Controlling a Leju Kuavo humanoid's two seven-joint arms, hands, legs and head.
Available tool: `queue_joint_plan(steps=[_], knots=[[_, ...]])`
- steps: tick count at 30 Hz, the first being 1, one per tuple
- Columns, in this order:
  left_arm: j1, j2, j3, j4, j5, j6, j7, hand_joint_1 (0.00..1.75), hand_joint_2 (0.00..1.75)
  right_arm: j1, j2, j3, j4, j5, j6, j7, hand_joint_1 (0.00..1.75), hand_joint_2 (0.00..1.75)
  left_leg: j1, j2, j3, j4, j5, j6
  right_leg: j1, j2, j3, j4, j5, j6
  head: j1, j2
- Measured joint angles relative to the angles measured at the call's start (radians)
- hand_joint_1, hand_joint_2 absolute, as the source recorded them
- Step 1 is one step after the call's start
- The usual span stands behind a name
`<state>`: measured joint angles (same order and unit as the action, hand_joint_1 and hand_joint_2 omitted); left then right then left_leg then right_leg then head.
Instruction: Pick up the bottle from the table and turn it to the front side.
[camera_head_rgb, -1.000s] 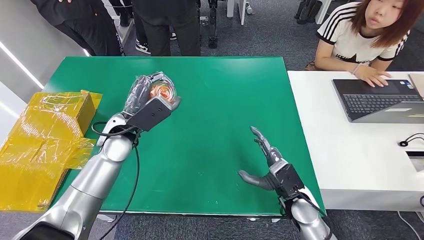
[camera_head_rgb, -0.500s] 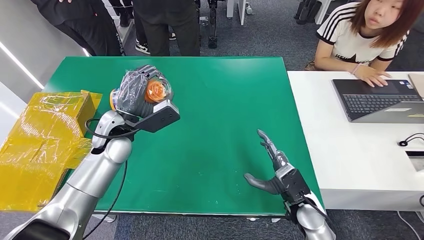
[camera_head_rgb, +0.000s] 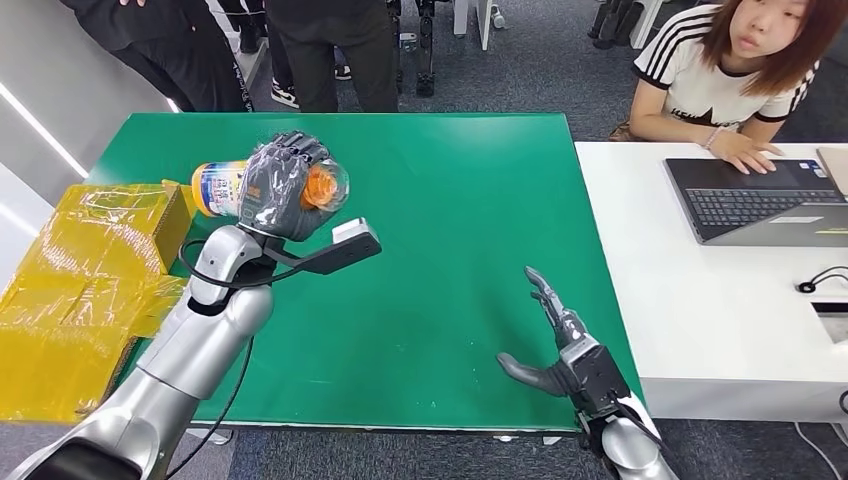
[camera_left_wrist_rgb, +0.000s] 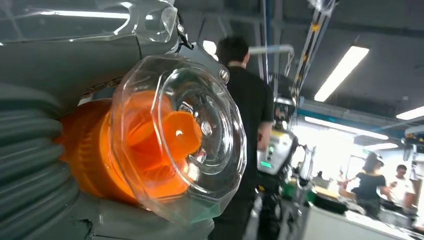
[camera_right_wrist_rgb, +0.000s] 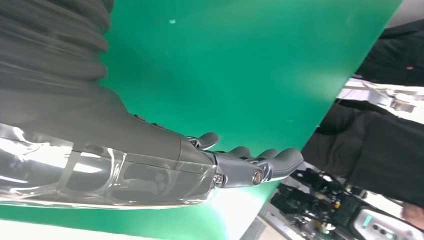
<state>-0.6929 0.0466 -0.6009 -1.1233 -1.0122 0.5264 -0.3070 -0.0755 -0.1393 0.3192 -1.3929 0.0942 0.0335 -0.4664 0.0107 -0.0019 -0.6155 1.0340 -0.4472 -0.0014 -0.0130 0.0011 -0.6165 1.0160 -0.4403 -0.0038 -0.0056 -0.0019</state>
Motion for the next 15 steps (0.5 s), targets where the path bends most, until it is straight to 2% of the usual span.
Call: queue_joint_plan(steps=[8, 15], knots=[[-0.007, 0.014, -0.023, 0.058, -0.238, 0.014, 0.084, 1.75, 1.75, 0.069, -0.043, -0.024, -0.038, -0.01, -0.032, -0.001, 0.0, 1.75, 0.0, 0.0, 0.0, 0.0, 0.0, 0.0, 0.0, 0.0, 0.0, 0.0, 0.0, 0.0, 0.0, 0.0], [-0.067, 0.018, -0.032, 0.162, -0.286, 0.013, 0.099, 1.75, 1.75, 0.129, -0.069, -0.044, -0.077, -0.033, -0.077, -0.003, 0.0, 1.75, 0.0, 0.0, 0.0, 0.0, 0.0, 0.0, 0.0, 0.0, 0.0, 0.0, 0.0, 0.0, 0.0, 0.0]])
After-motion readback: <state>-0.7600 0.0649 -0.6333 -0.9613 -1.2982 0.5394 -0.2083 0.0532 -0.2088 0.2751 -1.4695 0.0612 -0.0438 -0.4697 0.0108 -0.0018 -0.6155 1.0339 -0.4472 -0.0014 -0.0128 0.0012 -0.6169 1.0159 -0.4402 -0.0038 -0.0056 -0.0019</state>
